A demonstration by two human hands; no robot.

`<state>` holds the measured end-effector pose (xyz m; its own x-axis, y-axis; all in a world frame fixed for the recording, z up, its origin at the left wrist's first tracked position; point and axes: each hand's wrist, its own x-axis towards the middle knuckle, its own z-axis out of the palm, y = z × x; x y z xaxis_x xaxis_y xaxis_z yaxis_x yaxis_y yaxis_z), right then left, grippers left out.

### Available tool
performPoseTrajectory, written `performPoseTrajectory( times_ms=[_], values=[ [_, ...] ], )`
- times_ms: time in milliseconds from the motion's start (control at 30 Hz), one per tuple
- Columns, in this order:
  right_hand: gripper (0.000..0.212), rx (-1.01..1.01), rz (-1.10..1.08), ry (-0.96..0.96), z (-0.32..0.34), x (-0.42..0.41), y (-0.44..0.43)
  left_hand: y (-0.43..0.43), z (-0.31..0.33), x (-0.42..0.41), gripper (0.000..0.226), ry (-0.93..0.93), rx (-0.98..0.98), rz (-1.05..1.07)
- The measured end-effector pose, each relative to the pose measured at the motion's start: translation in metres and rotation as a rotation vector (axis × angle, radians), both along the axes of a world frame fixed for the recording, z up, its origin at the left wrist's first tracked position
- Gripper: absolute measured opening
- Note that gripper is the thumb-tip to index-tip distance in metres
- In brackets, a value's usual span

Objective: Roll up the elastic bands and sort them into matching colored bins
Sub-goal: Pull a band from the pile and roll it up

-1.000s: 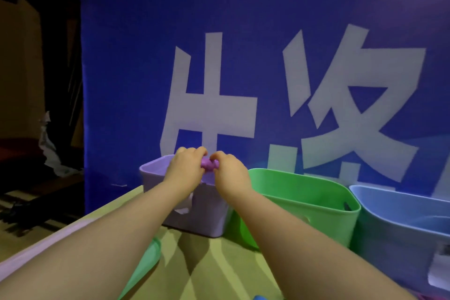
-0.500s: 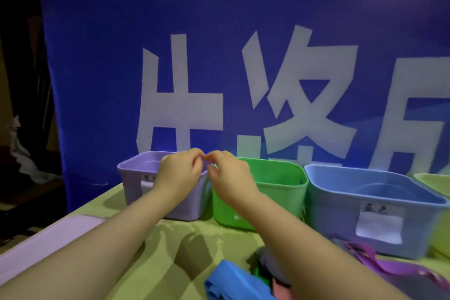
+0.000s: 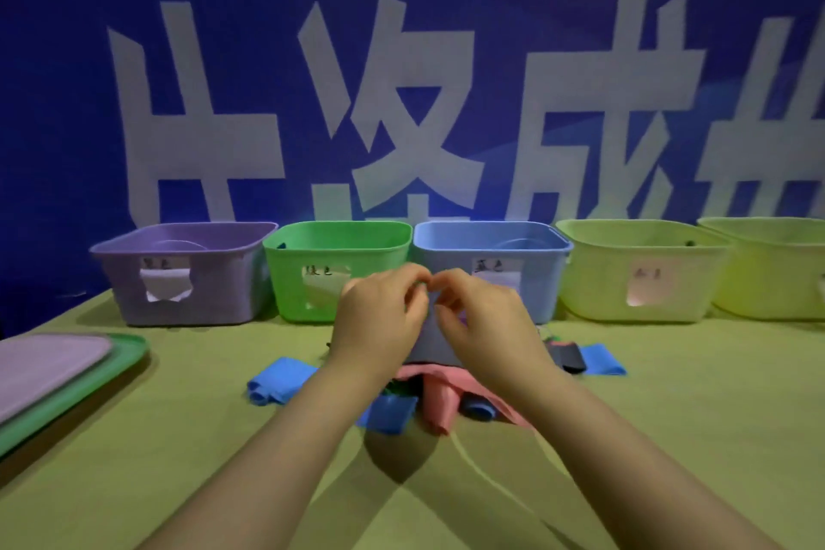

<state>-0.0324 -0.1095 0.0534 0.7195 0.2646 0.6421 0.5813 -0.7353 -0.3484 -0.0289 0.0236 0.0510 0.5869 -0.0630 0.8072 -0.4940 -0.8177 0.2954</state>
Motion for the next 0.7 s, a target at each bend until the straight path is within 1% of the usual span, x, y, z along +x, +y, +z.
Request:
performPoseTrajectory(
  times_ms=[67,133,200,267,333,400,500,700],
  values=[
    [0.021,-0.012,-0.070,0.055,-0.015,0.005,-0.022,-0.027,-0.014,0.006,0.031,0.102,0.025,-0.017],
    [0.019,-0.007,-0.114,0.122,-0.028,0.011,-0.039,-0.048,-0.028,0.013,0.035,0.149,0.061,-0.024],
    [0.020,-0.020,-0.150,0.166,-0.039,0.019,-0.053,-0.065,-0.040,0.020,0.031,0.195,0.089,-0.022],
    [0.023,-0.050,-0.190,0.167,-0.049,0.028,-0.067,-0.078,-0.051,0.029,0.027,0.260,0.152,0.007],
    [0.026,-0.060,-0.241,0.169,-0.061,0.036,-0.080,-0.087,-0.059,0.035,0.033,0.327,0.234,0.061],
    [0.030,0.002,-0.270,0.206,-0.069,0.044,-0.090,-0.092,-0.066,0.038,0.042,0.381,0.281,0.098],
    [0.032,0.094,-0.310,0.238,-0.070,0.053,-0.096,-0.091,-0.074,0.042,0.048,0.417,0.322,0.116],
    [0.033,0.084,-0.372,0.323,-0.079,0.057,-0.103,-0.086,-0.080,0.042,0.053,0.430,0.345,0.120]
  ],
)
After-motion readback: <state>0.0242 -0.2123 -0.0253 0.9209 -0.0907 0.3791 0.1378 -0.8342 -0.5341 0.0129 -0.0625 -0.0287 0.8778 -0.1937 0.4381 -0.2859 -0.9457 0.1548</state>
